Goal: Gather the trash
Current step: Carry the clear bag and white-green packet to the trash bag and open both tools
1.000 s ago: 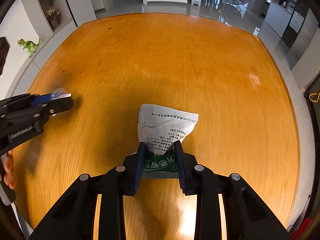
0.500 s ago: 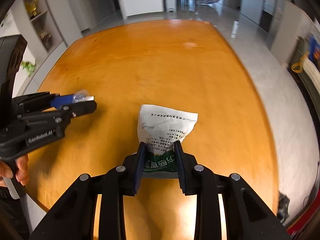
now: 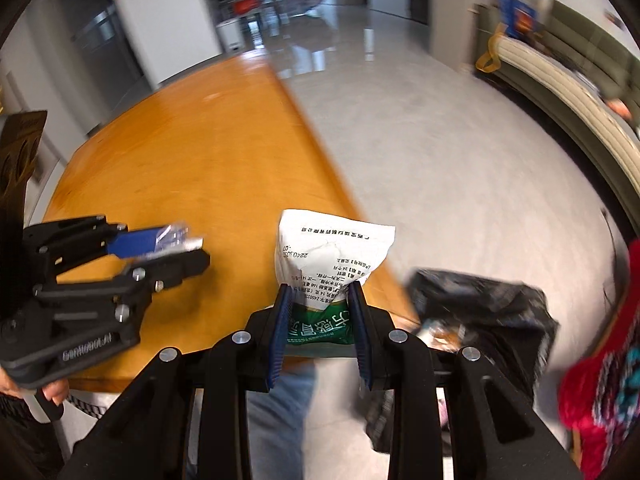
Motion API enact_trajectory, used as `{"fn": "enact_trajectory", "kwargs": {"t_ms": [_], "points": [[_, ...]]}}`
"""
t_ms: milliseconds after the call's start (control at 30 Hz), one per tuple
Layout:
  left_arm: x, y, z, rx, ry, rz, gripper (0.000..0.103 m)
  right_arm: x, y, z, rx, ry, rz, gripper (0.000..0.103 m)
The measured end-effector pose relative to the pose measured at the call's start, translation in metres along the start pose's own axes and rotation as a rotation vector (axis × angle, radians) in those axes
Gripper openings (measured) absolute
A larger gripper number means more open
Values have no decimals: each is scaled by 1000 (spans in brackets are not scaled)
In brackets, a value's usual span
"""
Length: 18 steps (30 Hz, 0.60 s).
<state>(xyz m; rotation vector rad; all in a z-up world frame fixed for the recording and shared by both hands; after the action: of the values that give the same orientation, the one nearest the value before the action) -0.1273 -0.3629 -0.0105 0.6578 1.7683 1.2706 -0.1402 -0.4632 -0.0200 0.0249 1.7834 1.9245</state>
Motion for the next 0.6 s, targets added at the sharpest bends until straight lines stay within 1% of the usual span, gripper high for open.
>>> {"fn": "enact_trajectory", "kwargs": {"t_ms": [67, 233, 333, 400, 433, 467, 500, 533, 567, 600], "points": [[-6, -11, -29, 21, -60, 16, 31, 15, 3, -32, 17, -63, -1, 31], [-7, -41, -103, 54, -206, 66, 31, 61, 8, -110, 58, -224, 10, 31], [-5, -61, -147, 50, -296, 103, 31, 84, 6, -156, 82, -331, 29, 31], [-6, -76, -172, 51, -337, 130, 31, 97, 2, -180, 94, -392, 42, 31], [-4, -82, -185, 49, -355, 141, 33, 103, -1, -194, 95, -435, 55, 31], [-2, -86, -195, 46, -373, 147, 33, 108, -5, -206, 87, -475, 69, 40], [-1, -91, -203, 48, -387, 154, 43, 111, -8, -217, 75, -517, 80, 62], [0, -97, -212, 43, -397, 161, 76, 116, -9, -232, 89, -575, 91, 69], [-1, -101, -218, 21, -397, 152, 97, 120, -7, -245, 118, -620, 87, 72], [-3, -100, -221, -3, -397, 125, 97, 122, -5, -253, 136, -648, 79, 72]]}}
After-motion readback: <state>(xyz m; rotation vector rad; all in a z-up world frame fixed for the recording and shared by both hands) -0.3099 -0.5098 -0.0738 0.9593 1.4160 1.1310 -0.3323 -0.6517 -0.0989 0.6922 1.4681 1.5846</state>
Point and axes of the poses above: each gripper's, at about its wrist camera, not at the fingertips, and y roughly against the way its jaws point, z to its left, x to its underside, the point moved 8 cm from there along -y, roughly the way its jaws point, and after that the axes turned 13 degrees about z, right-handed, at the moved point
